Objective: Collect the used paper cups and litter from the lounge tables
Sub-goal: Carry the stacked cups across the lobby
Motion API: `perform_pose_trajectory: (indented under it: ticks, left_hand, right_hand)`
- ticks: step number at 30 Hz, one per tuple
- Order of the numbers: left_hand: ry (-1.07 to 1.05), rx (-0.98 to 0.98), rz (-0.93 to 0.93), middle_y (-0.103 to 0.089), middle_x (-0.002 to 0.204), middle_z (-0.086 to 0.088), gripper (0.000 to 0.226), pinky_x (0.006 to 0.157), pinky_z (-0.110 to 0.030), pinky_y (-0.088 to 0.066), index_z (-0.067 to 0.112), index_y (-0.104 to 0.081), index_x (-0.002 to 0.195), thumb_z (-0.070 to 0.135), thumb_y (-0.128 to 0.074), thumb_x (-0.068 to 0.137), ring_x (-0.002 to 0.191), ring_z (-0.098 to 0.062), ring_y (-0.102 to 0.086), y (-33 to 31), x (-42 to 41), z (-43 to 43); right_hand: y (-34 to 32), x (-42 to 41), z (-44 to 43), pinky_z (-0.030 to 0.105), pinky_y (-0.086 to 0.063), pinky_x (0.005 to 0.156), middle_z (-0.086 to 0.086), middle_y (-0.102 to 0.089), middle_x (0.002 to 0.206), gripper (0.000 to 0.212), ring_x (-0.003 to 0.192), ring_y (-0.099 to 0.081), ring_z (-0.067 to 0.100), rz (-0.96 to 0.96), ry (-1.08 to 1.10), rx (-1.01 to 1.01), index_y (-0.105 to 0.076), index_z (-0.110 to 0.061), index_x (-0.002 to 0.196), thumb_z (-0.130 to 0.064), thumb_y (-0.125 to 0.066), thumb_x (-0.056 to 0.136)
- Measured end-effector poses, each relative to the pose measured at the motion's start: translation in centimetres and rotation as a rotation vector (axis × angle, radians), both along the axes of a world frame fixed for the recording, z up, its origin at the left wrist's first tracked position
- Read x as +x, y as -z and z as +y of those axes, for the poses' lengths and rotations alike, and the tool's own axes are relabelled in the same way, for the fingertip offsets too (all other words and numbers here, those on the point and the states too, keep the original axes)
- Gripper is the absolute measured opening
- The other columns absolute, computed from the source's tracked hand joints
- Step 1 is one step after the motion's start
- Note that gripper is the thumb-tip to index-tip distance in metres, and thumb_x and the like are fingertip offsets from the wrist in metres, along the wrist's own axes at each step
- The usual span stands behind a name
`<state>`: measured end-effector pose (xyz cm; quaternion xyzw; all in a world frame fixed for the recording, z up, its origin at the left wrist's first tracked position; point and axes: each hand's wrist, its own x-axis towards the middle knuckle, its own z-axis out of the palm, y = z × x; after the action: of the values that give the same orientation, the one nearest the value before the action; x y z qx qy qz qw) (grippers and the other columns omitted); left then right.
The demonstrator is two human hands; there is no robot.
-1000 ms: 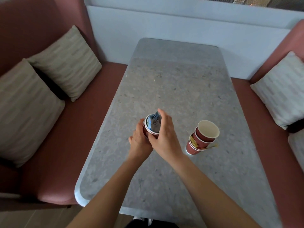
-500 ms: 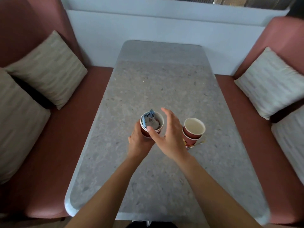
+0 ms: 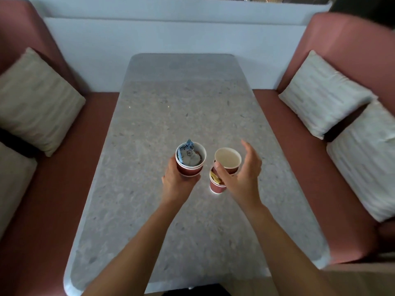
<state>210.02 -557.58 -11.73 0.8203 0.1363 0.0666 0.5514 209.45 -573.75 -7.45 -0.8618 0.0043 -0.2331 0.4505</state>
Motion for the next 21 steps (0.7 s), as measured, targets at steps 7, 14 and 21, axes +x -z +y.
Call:
perform_pose_trajectory:
  ticks: [7,14,21]
  left_hand:
    - [-0.02,-0.029,0.027,-0.064,0.116,0.009,0.074,0.089,-0.05,-0.052,0.032,-0.049,0.123,0.042,-0.079,0.056,0.107,-0.017,-0.063,-0.4,-0.8,-0.6]
    - [-0.063,-0.066,-0.001,-0.062,0.118,0.003,0.066,0.091,-0.039,-0.053,0.028,-0.047,0.121,0.011,-0.083,0.068,0.106,-0.014,-0.061,-0.3,-1.4,-0.6]
    - [-0.093,-0.065,-0.003,-0.061,0.12,0.004,0.068,0.091,-0.032,-0.051,0.027,-0.046,0.124,0.012,-0.083,0.069,0.108,-0.013,-0.059,0.4,-1.9,0.0]
  right_hand:
    - [4.5,-0.5,-1.8,0.045,-0.02,0.114,0.011,-0.024,0.153,0.112,0.141,-0.018,0.024,0.274,-0.004,0.018,-0.023,-0.012,0.145,-0.055,-0.077,0.056]
    - [7.6,0.2,-2.1,0.045,-0.045,0.1,-0.003,-0.044,0.133,0.094,0.121,-0.048,0.017,0.377,-0.139,0.194,-0.027,-0.035,0.13,-0.027,-0.088,0.059]
    - [8.6,1.0,-1.6,0.026,-0.046,0.089,-0.009,-0.054,0.129,0.086,0.111,-0.058,0.008,0.364,-0.187,0.31,-0.028,-0.052,0.125,-0.021,-0.084,0.067]
